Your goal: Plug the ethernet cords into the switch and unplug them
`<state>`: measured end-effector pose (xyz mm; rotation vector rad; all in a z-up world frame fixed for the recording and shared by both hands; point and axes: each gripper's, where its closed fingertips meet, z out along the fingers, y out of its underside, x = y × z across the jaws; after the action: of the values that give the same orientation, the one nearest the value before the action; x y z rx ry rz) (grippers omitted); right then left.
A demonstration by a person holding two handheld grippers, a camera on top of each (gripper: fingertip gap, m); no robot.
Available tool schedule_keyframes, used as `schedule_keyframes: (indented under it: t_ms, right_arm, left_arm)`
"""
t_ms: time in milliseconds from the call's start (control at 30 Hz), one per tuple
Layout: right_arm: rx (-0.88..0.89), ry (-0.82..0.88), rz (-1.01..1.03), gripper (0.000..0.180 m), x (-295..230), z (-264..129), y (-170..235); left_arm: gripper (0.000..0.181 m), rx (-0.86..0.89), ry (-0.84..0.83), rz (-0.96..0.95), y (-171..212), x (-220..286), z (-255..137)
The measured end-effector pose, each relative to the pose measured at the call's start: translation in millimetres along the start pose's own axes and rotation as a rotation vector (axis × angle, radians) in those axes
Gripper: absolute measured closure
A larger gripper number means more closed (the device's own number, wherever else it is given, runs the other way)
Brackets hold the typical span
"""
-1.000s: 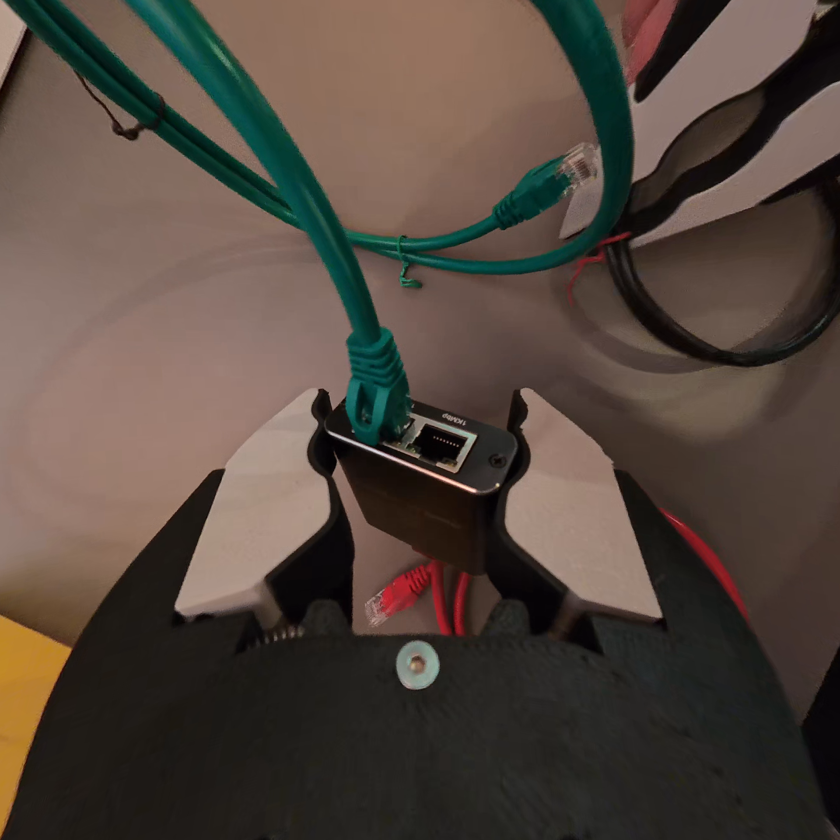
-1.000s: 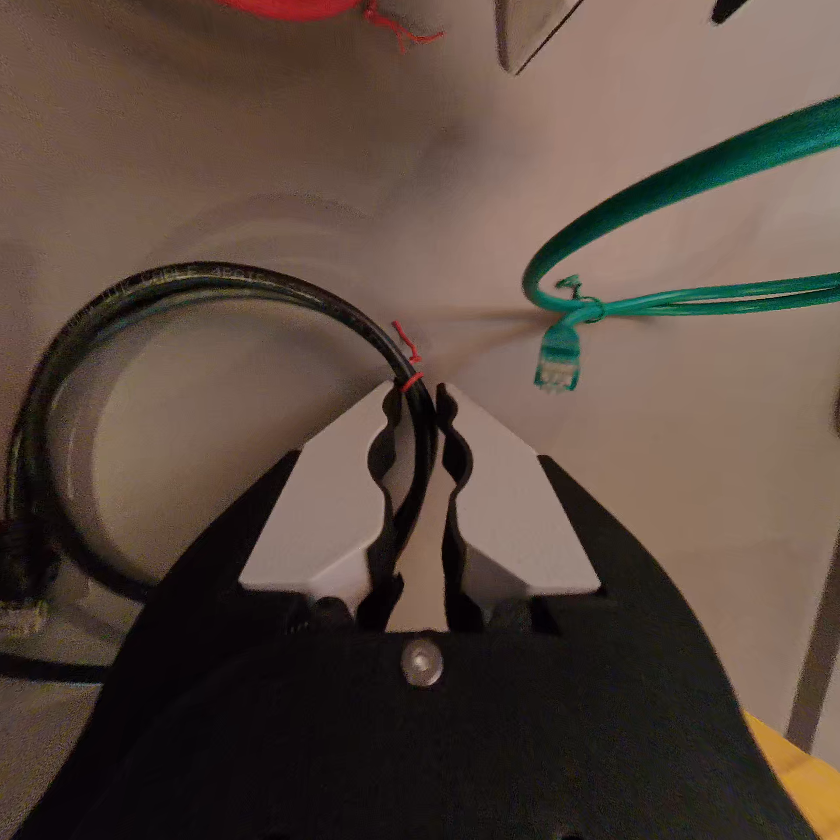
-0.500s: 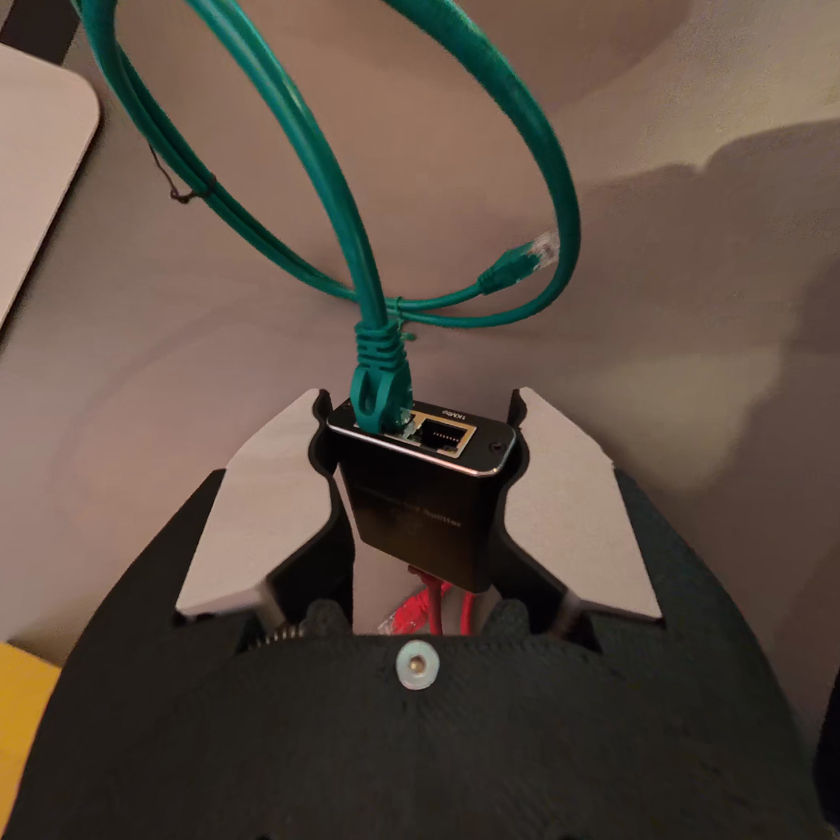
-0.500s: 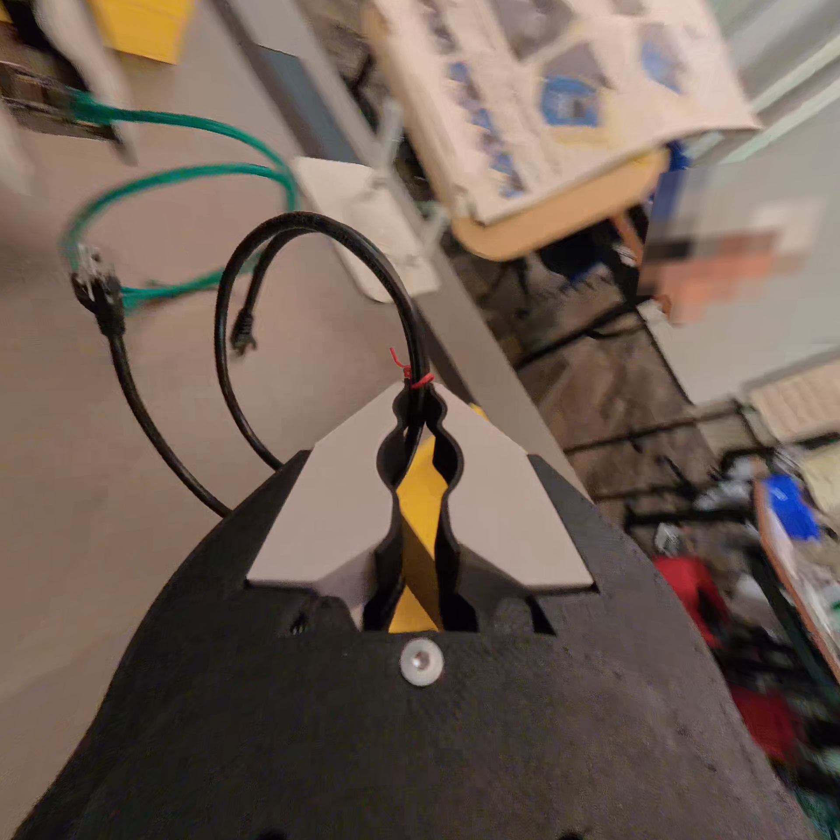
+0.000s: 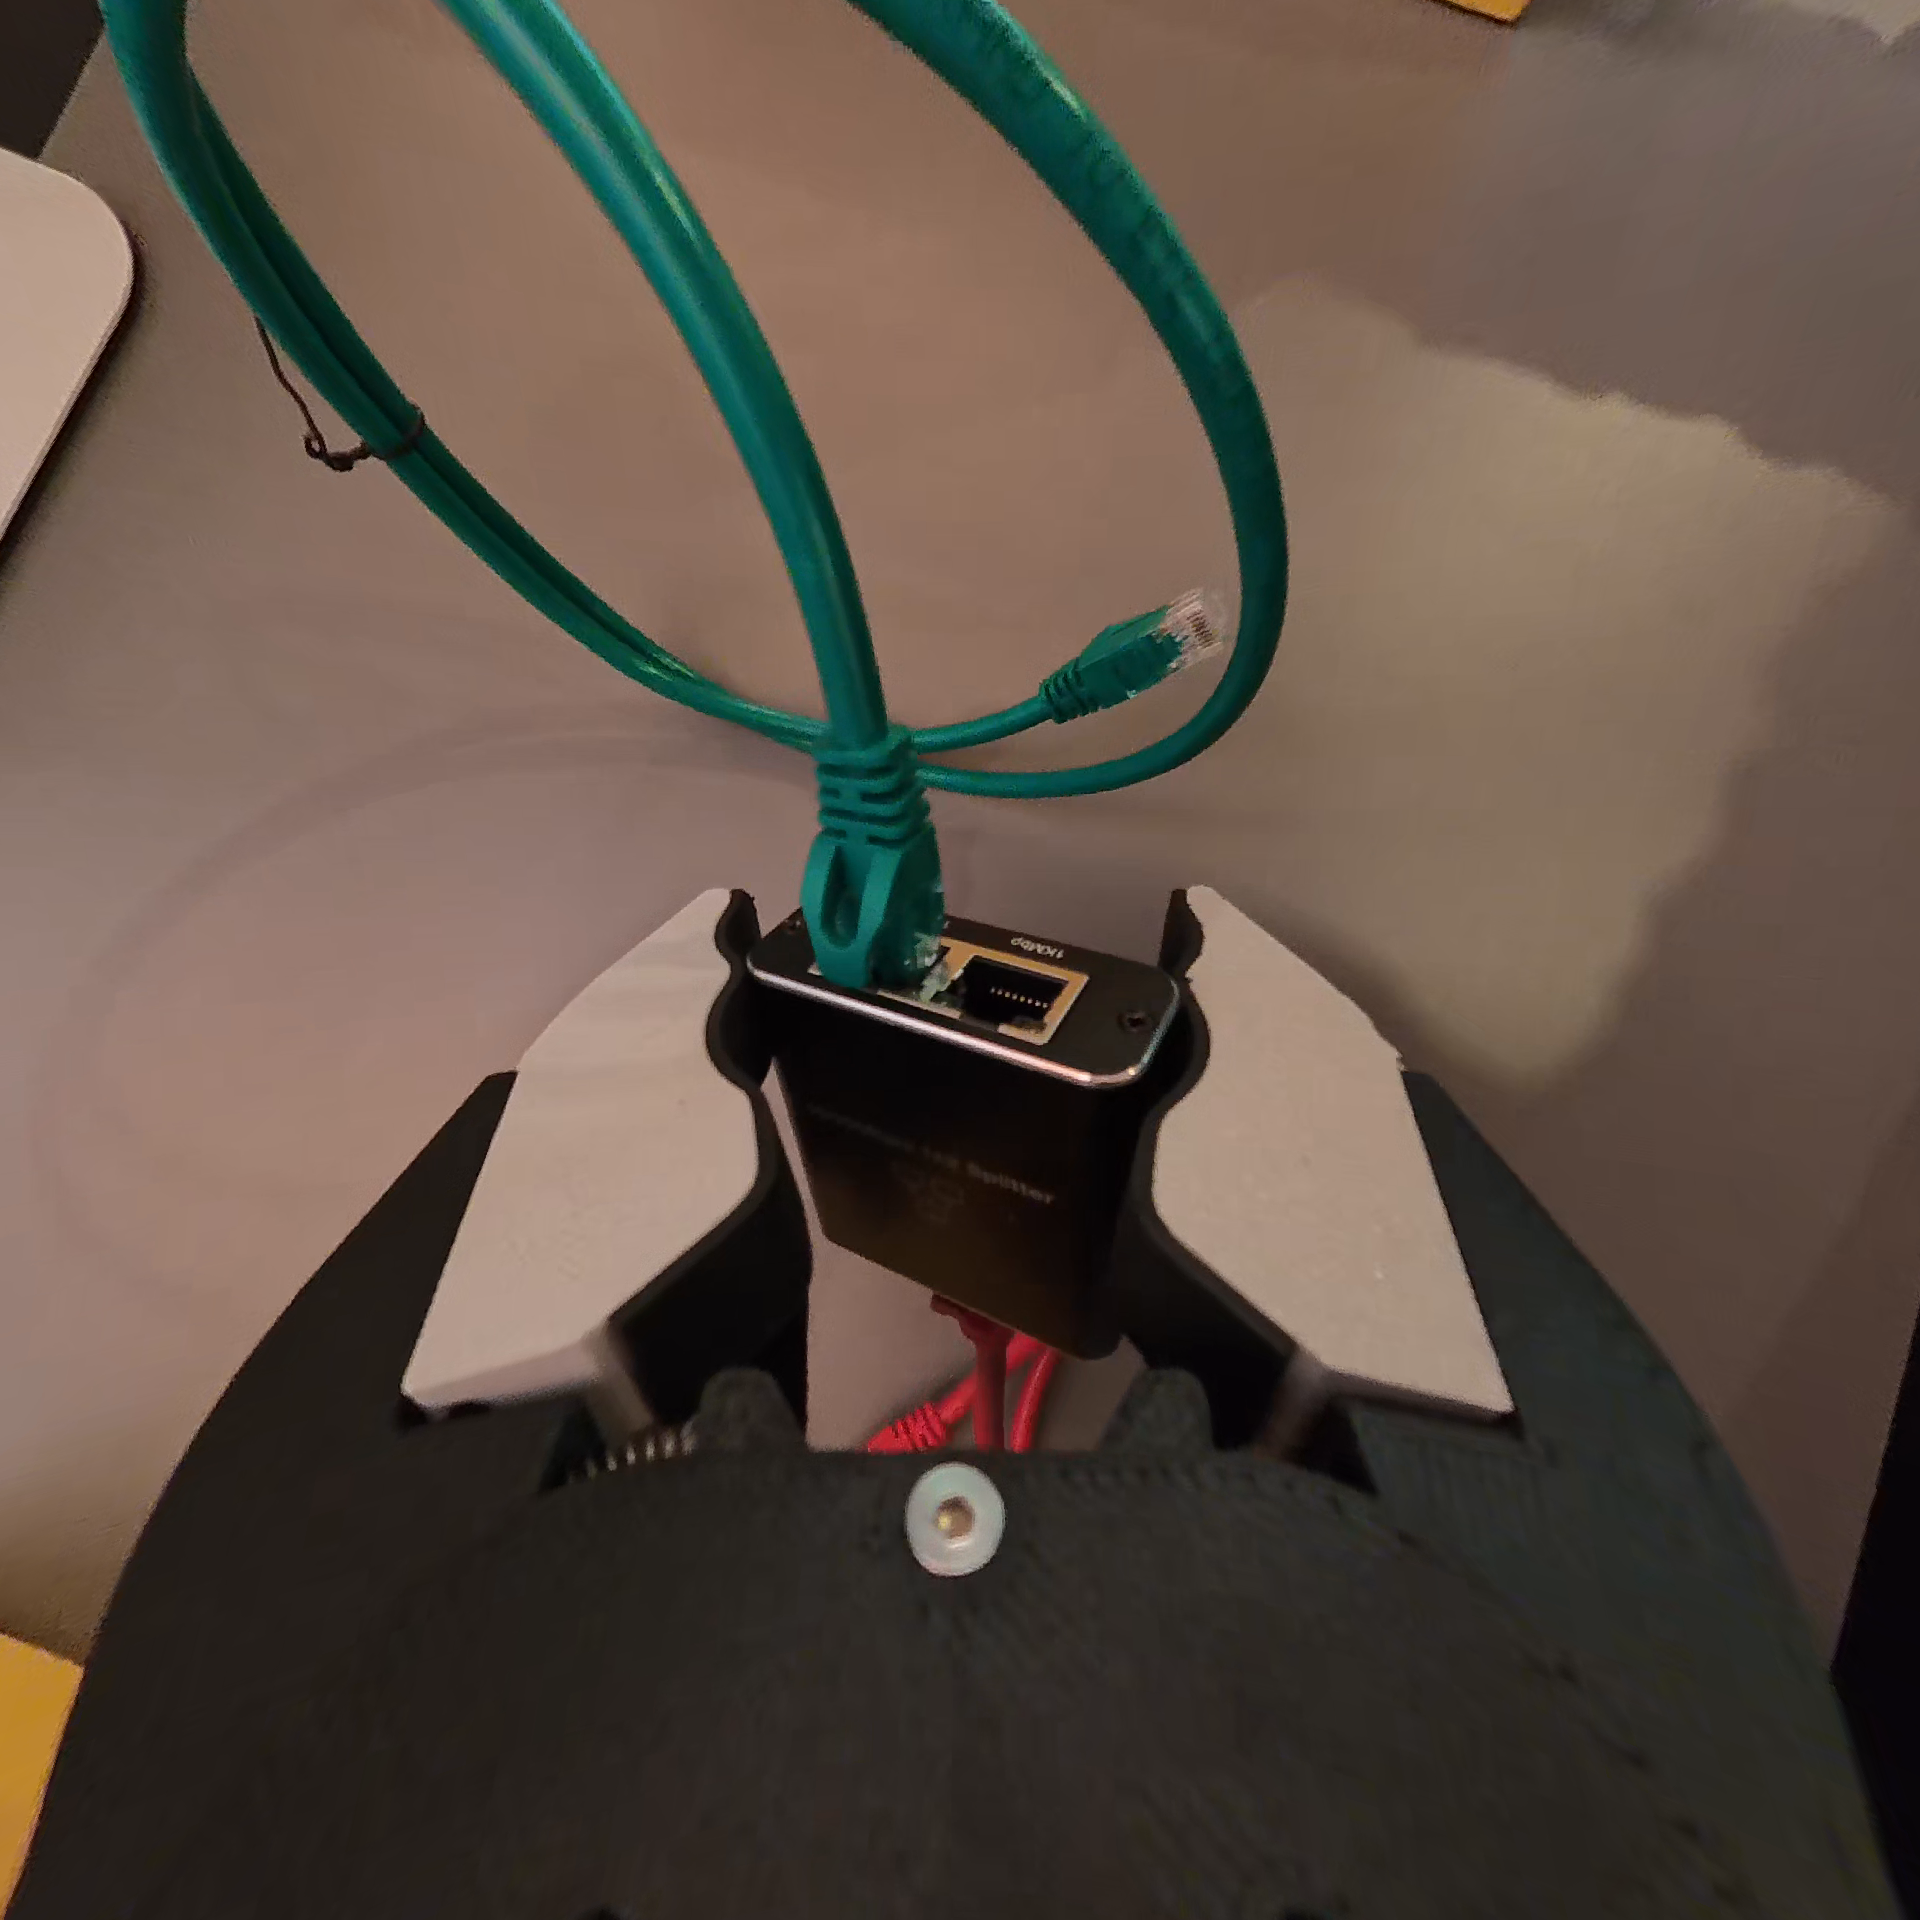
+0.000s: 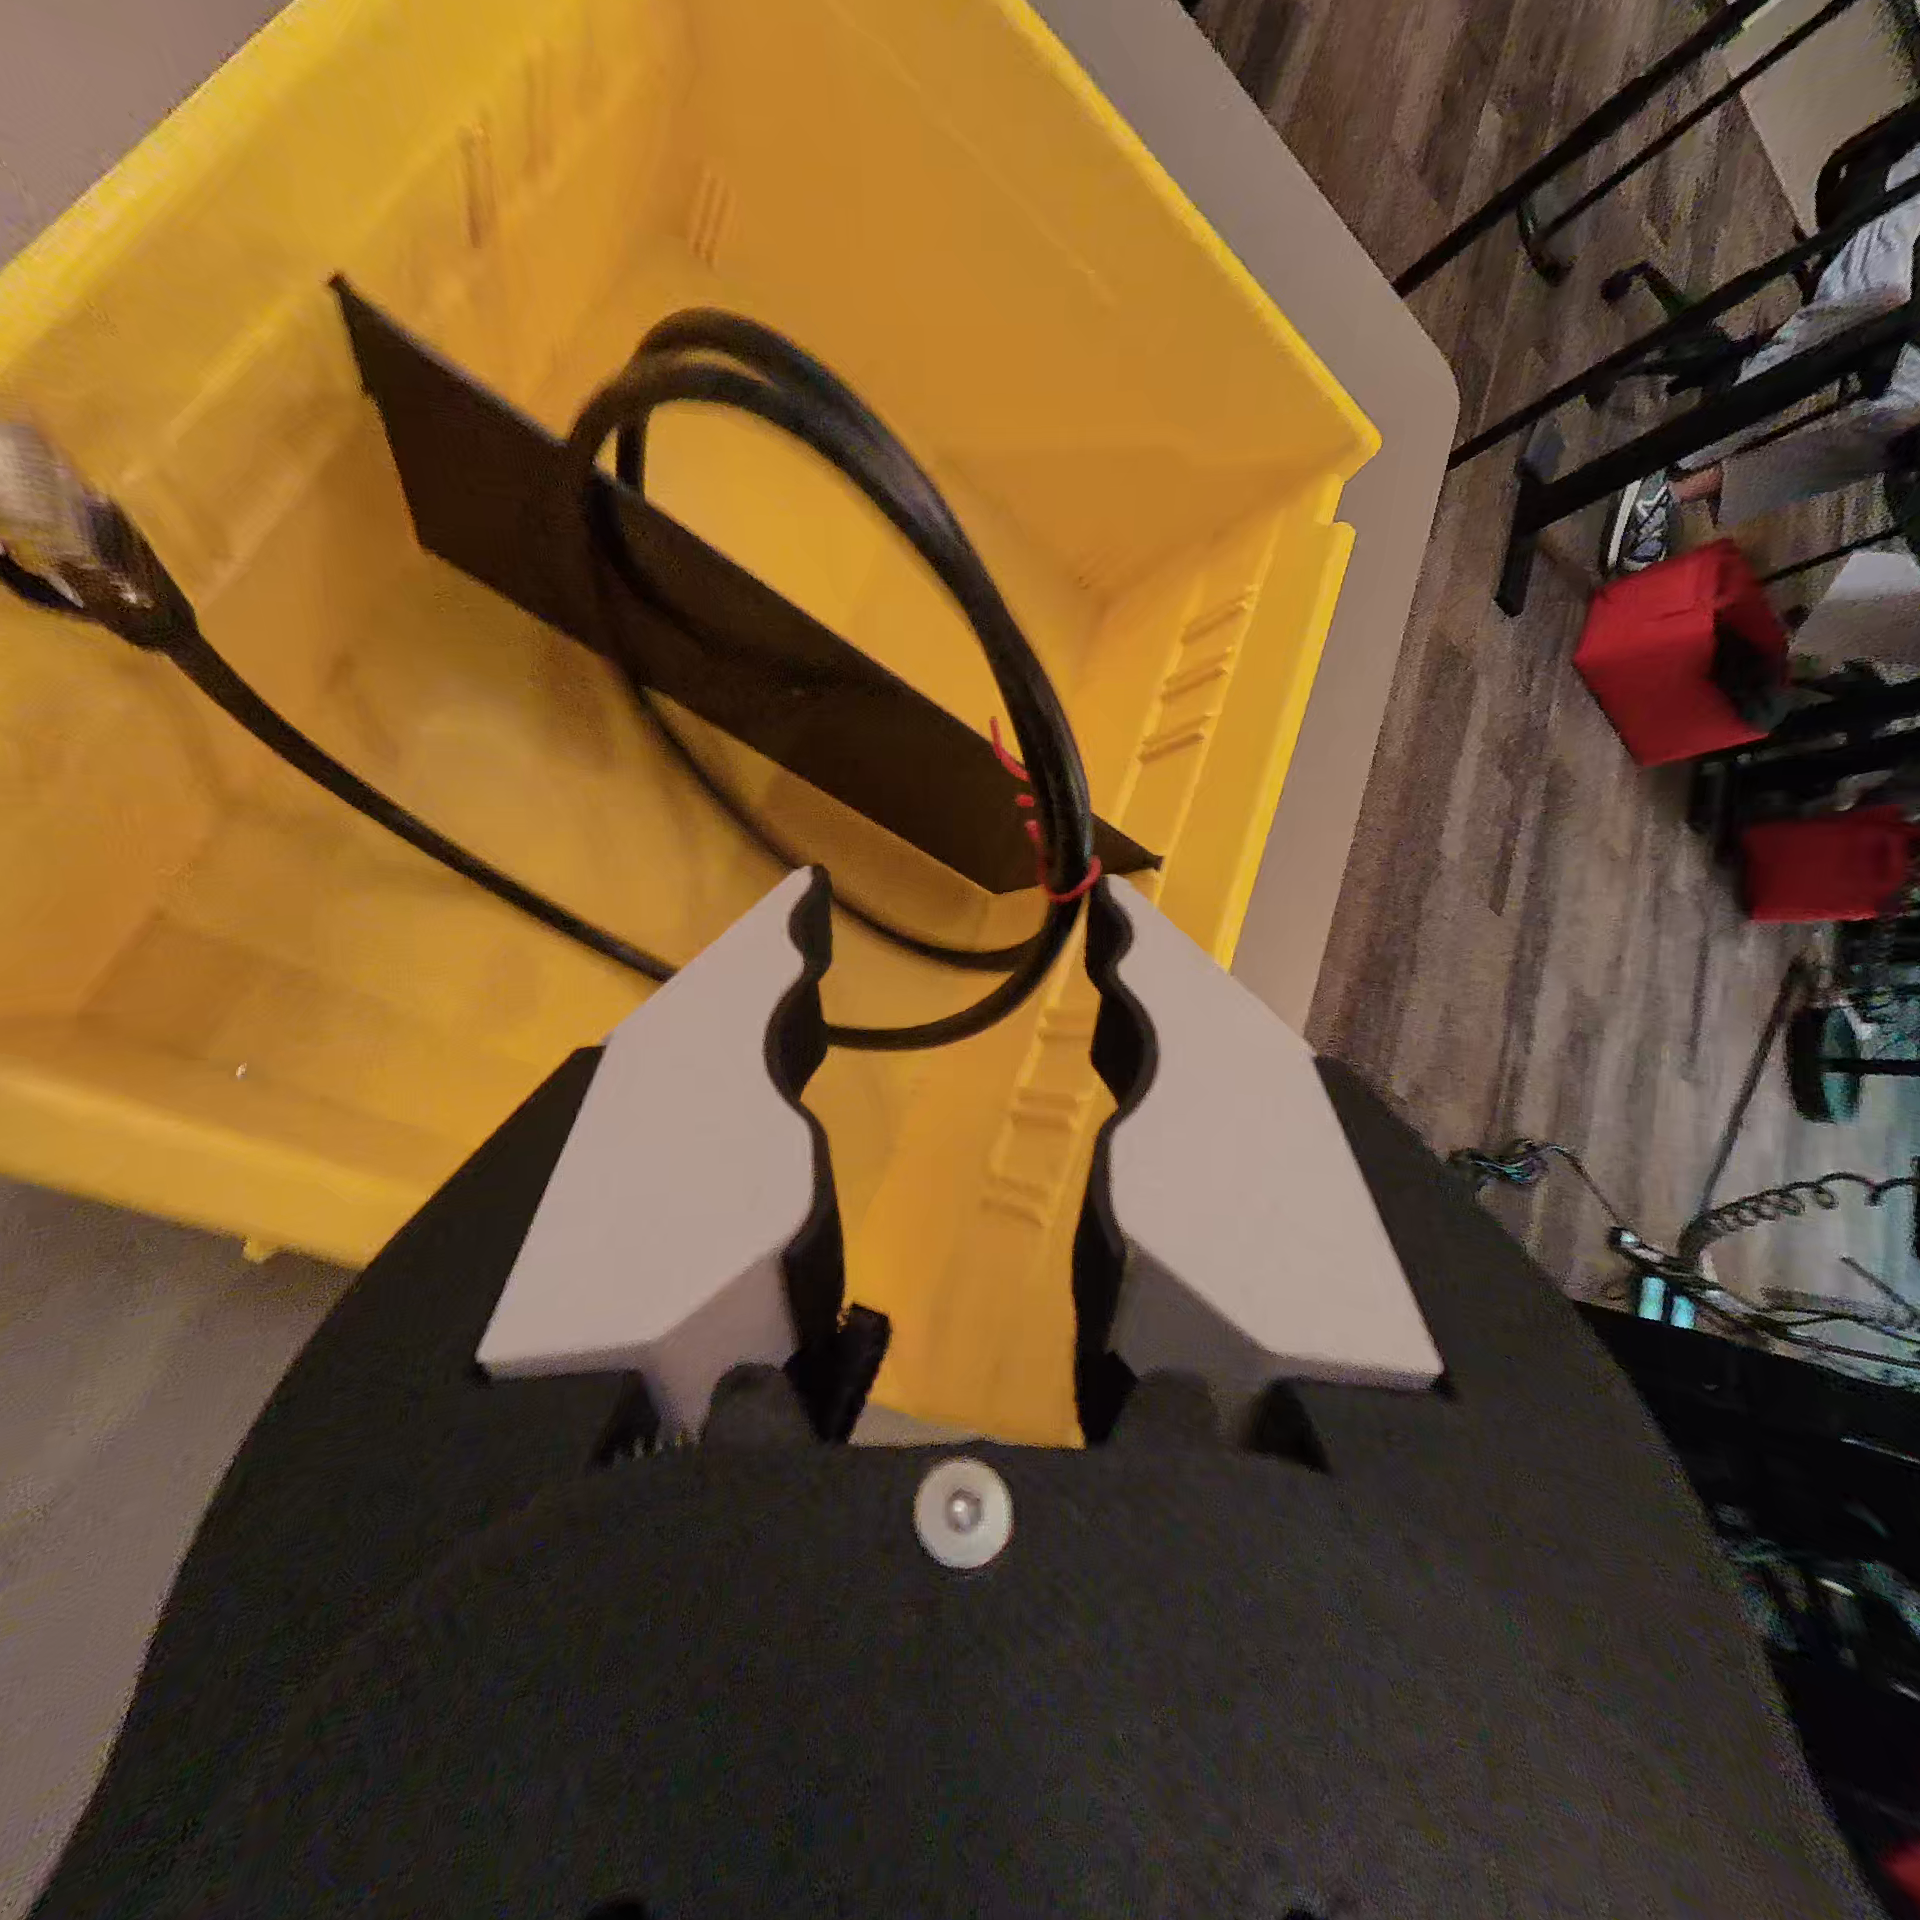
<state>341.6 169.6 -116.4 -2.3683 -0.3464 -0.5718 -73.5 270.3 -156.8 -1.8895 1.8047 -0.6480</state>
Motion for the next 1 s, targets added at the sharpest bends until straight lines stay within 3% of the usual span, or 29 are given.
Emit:
schedule_keyframes:
  t_ms: [167,300,600,800,833,900,1000]
  right_arm:
    - [-0.004,0.121,-0.089,0.131,17,-40,-21]
    - [-0.110,0.065,-0.181,0.130,5,-51,-25]
    - [0.049,0.003,-0.330,0.135,-1,-34,-80]
    - [-0.219,-0.247,-0.538,0.132,-11,11,-52]
    - [-0.272,-0.268,-0.563,0.136,-10,18,-44]
    - [-0.343,-0.284,-0.619,0.169,-4,30,-32]
    - [-0.314,-0.301,-0.620,0.178,-3,30,-33]
  left_arm:
    - [0.108,0.001,0.011,0.012,-3,4,0]
    - [0.108,-0.003,0.005,0.024,-2,5,-2]
    - [0.108,0.002,0.015,0.009,6,1,-5]
    - [0.108,-0.008,0.023,0.017,8,3,-3]
    - [0.108,-0.008,0.023,0.015,8,2,-4]
    - [0.108,-0.007,0.025,0.008,9,1,-3]
    - [0.109,-0.008,0.028,0.004,10,0,-2]
